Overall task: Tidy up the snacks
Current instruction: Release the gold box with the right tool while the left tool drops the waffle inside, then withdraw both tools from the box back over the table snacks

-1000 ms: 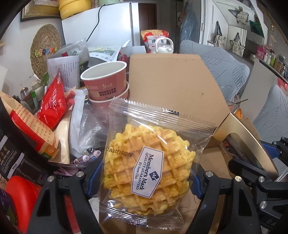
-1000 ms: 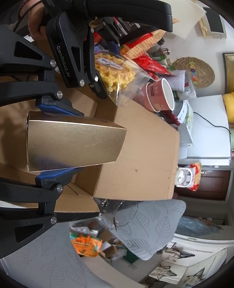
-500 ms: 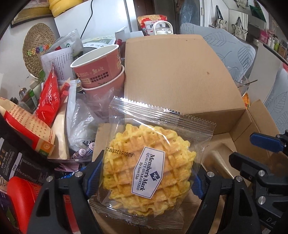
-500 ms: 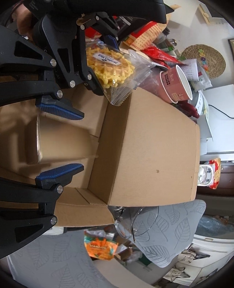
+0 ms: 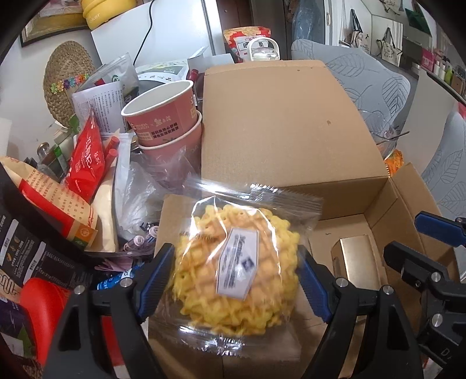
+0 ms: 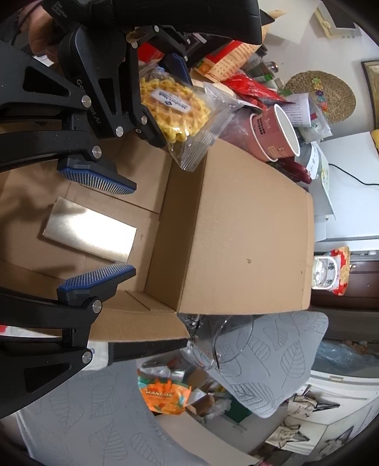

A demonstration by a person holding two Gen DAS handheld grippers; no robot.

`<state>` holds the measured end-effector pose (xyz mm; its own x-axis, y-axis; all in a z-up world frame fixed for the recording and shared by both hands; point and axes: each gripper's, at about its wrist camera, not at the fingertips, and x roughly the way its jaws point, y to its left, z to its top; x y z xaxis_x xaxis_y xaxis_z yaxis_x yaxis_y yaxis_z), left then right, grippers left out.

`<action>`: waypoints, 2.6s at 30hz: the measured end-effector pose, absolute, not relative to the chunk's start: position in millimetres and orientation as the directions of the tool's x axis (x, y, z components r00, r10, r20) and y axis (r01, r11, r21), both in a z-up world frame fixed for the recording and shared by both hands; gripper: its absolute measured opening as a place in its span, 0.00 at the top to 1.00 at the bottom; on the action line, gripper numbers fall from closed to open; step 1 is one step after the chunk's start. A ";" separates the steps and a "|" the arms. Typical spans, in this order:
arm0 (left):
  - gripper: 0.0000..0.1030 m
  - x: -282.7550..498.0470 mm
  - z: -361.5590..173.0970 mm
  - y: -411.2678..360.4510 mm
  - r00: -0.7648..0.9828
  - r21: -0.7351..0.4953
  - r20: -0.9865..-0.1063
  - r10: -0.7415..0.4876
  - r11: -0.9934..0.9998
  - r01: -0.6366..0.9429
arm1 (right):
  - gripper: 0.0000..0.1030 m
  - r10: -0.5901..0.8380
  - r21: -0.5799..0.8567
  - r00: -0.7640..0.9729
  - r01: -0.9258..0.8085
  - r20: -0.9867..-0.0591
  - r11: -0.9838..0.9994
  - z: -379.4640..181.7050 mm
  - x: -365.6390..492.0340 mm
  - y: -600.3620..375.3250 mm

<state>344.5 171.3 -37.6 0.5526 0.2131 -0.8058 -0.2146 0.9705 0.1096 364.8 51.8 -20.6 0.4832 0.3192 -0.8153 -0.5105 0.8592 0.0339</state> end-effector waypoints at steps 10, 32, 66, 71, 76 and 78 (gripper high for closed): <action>0.14 322.8 -4.8 160.6 0.610 0.109 -0.760 0.226 0.969 -0.223 | 0.51 0.334 0.030 0.542 -0.493 -0.771 0.870 10.2 343.1 33.3; 0.14 196.9 92.9 107.4 0.787 0.110 -0.584 0.198 0.980 -0.165 | 0.51 0.393 0.011 0.703 -0.481 -0.592 0.877 91.3 235.6 -28.3; 0.14 29.0 42.0 39.1 0.794 0.044 -0.607 -0.032 0.996 0.074 | 0.51 0.384 0.030 0.737 -0.444 -0.557 0.895 32.4 56.9 -108.0; 0.14 13.2 27.5 35.5 0.781 0.031 -0.624 -0.036 0.997 0.071 | 0.47 0.377 0.021 0.732 -0.445 -0.567 0.895 15.8 34.9 -107.8; 0.14 -1.0 10.6 29.4 0.756 0.028 -0.652 -0.049 0.996 0.089 | 0.43 0.398 0.042 0.692 -0.470 -0.602 0.882 -9.5 19.8 -105.3; 0.14 -6.6 3.1 28.0 0.753 0.032 -0.656 -0.053 0.995 0.098 | 0.43 0.410 0.065 0.667 -0.478 -0.621 0.876 -21.2 17.1 -105.5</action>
